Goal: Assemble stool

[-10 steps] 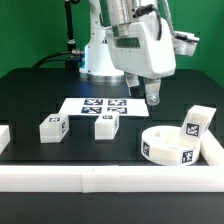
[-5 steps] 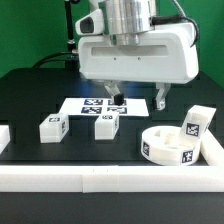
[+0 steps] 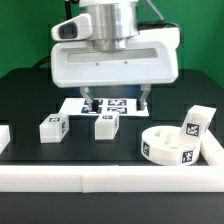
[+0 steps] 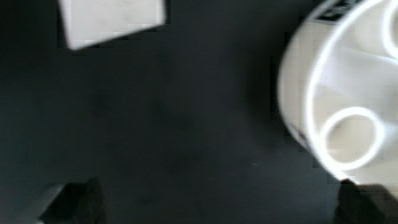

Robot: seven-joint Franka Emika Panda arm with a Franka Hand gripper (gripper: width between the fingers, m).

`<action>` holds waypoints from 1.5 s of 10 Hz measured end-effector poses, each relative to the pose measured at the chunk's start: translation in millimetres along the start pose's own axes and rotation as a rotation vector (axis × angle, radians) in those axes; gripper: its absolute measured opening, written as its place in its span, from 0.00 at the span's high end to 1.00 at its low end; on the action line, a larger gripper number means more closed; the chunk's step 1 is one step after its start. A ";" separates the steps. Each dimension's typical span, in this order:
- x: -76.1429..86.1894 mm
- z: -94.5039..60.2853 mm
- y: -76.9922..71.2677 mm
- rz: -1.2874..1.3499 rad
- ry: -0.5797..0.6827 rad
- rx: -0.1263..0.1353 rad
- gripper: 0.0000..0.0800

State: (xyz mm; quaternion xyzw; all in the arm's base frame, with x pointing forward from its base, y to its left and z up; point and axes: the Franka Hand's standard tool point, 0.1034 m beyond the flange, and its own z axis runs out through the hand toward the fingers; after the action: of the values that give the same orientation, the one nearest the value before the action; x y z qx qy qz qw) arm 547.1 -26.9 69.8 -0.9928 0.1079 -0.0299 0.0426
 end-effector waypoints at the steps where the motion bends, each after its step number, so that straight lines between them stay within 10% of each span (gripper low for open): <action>1: 0.6 1.1 18.7 -0.002 0.009 -0.009 0.19; 4: -4.6 2.9 21.5 0.012 -0.041 -0.001 0.19; 15: -39.0 29.1 24.9 0.124 -1.046 0.048 0.19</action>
Offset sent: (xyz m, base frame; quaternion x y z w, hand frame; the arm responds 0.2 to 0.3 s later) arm 0.0000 0.0000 0.0000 0.0000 0.0000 0.0000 1.0000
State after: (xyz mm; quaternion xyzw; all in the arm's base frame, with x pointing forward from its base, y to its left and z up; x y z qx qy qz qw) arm 505.9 -40.4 36.7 -0.8655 0.1301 0.4697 0.1152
